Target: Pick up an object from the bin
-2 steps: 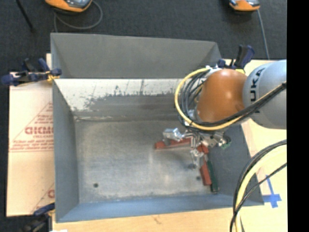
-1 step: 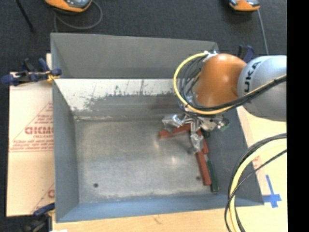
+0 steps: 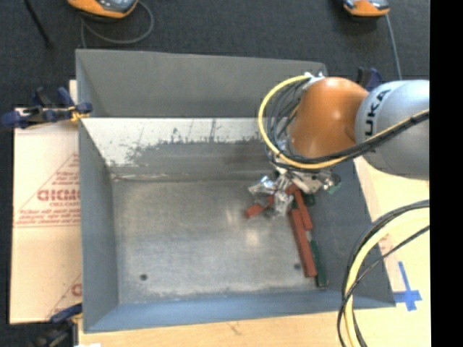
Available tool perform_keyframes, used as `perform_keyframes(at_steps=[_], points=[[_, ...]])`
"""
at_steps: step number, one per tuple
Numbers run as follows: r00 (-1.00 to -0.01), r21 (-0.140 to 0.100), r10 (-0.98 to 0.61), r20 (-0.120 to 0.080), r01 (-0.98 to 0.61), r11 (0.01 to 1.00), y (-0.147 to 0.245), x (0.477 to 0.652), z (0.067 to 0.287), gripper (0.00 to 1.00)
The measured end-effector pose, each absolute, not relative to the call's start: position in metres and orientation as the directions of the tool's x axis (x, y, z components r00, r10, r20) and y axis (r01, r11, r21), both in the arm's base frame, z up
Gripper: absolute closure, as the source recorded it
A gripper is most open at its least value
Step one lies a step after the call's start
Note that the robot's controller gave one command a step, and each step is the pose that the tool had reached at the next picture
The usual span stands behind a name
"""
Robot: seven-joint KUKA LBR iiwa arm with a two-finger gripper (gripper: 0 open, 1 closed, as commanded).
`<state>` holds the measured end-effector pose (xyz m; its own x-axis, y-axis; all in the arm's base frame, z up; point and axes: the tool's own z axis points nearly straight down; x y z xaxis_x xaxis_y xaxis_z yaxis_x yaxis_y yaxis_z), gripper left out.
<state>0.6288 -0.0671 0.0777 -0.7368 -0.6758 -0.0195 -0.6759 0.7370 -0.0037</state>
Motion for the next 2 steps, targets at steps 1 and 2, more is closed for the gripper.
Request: perform_keyframes(at_steps=[1, 2], points=[[-0.738, -0.003, -0.675, -0.019, -0.675, 0.738, -0.0674, 0.6286, 0.0776, 0.0], [-0.739, -0.003, -0.673, -0.019, -0.673, 0.739, -0.0673, 0.6286, 0.0775, 1.0]])
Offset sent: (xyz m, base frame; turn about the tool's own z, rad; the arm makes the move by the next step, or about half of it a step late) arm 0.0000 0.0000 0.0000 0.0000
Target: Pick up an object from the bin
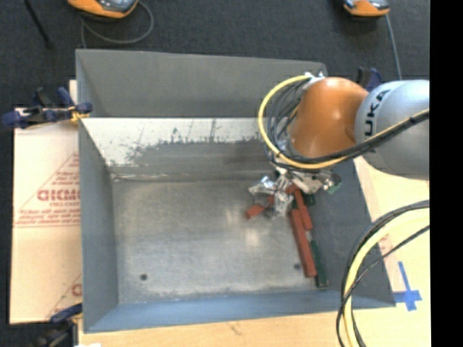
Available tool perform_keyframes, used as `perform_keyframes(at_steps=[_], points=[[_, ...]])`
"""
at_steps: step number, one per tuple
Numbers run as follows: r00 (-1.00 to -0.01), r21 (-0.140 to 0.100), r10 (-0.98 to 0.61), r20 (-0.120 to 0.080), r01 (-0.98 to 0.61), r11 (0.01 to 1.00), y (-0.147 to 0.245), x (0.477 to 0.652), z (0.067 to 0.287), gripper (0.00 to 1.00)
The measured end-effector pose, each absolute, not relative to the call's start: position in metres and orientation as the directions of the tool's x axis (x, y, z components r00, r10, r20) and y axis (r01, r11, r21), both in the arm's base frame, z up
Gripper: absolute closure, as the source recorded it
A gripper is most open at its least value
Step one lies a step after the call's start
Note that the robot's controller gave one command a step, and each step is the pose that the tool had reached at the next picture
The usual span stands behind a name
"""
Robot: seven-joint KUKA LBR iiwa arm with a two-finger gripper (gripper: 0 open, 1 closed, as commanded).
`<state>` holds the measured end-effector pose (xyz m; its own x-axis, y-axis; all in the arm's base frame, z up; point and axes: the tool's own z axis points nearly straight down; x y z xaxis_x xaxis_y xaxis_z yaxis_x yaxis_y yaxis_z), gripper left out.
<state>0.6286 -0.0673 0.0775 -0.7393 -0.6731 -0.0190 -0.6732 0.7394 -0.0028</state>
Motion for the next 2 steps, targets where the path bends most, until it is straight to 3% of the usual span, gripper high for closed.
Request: perform_keyframes(at_steps=[1, 2], points=[[-0.735, -0.007, -0.679, -0.008, -0.679, 0.735, -0.059, 0.619, 0.136, 1.0], [-0.724, -0.011, -0.689, -0.008, -0.689, 0.724, -0.061, 0.617, 0.229, 1.0]])
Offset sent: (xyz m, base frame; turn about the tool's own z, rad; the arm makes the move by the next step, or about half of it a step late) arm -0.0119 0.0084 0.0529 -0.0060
